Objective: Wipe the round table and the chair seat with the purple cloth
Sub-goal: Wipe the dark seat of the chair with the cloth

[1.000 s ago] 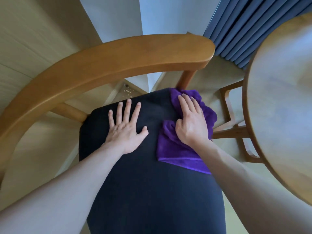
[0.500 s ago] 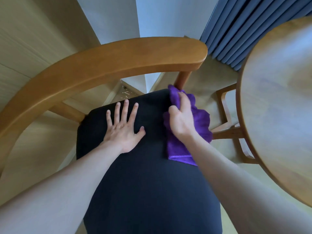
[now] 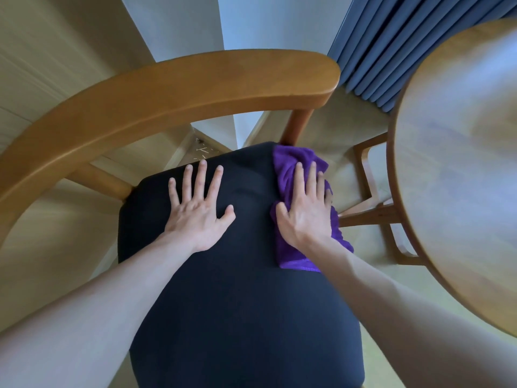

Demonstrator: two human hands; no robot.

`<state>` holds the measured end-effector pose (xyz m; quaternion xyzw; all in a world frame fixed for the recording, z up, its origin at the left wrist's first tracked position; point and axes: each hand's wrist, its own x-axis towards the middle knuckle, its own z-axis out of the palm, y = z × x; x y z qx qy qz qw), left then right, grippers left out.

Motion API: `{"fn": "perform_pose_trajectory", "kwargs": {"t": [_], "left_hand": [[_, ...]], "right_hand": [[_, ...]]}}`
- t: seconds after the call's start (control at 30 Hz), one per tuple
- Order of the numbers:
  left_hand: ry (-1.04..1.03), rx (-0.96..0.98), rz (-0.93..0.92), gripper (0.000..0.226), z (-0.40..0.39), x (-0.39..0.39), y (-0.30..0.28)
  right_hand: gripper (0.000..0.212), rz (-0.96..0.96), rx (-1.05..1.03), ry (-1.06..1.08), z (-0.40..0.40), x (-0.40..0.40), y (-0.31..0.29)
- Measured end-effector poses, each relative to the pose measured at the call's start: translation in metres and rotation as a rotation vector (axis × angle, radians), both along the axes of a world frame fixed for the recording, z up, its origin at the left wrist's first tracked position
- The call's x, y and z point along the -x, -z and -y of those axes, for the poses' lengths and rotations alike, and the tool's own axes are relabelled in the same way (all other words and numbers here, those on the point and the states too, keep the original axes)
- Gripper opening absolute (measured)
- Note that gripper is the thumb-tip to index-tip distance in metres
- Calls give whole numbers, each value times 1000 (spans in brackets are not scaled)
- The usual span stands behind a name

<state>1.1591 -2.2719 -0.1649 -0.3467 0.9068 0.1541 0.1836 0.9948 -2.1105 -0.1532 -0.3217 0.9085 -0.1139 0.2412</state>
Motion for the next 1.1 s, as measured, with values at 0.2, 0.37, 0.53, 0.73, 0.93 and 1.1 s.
{"fn": "perform_pose_trajectory", "kwargs": {"t": [0.2,0.37,0.53,0.73,0.93,1.1], "left_hand": [[-8,-12,0,86,0,0,0],[-5,0,0,85,0,-1,2],[-7,27,12,86,-1,-1,6],[-12,15,12,86,-1,-1,5],[2,12,13,85,-2,-1,4],[2,21,-9,87,-2,-1,4]], "right_hand": [[104,40,29,-551,-56,35,-7],[83,300,273,159,-21,54,-9],[81,342,280,437,16,30,-12],[92,292,208,-4,-20,29,-24],[62,602,421,850,35,65,-28],[95,335,129,301,44,23,-33]]}}
